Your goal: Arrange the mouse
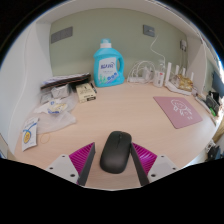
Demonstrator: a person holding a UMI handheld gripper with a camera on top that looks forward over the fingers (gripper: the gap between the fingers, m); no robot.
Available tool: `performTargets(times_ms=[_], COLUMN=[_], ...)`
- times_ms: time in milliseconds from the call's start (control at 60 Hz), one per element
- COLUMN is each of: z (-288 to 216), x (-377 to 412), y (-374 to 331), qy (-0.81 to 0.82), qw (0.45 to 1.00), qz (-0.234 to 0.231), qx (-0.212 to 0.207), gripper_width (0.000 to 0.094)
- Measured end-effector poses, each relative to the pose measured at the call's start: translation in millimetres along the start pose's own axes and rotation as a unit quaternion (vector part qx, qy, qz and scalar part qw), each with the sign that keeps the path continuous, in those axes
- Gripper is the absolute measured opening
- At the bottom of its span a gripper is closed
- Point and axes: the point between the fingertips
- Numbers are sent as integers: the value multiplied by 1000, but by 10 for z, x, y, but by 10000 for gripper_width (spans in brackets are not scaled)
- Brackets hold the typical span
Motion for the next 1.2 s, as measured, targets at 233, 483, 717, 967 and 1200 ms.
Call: performTargets(times_ms=[233,483,717,967,1200], z=[-79,-277,-2205,-3105,-2161], x=[116,246,103,-1794,-2965], y=[207,163,-474,345,1314], qy=[-33,-54,-14,-19,-21], qw=[999,996,981,990,999], qz=[-8,-64,-168,-89,-19], qx=[3,11,-97,-105,13], gripper_width=[466,353,354,351,352])
Point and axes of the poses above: the point between the fingertips, and its own axes, seen from behind it with the camera up: x to the left, z down, y forward, the way the camera looks, and after that the axes turned 14 degrees about y, right-handed
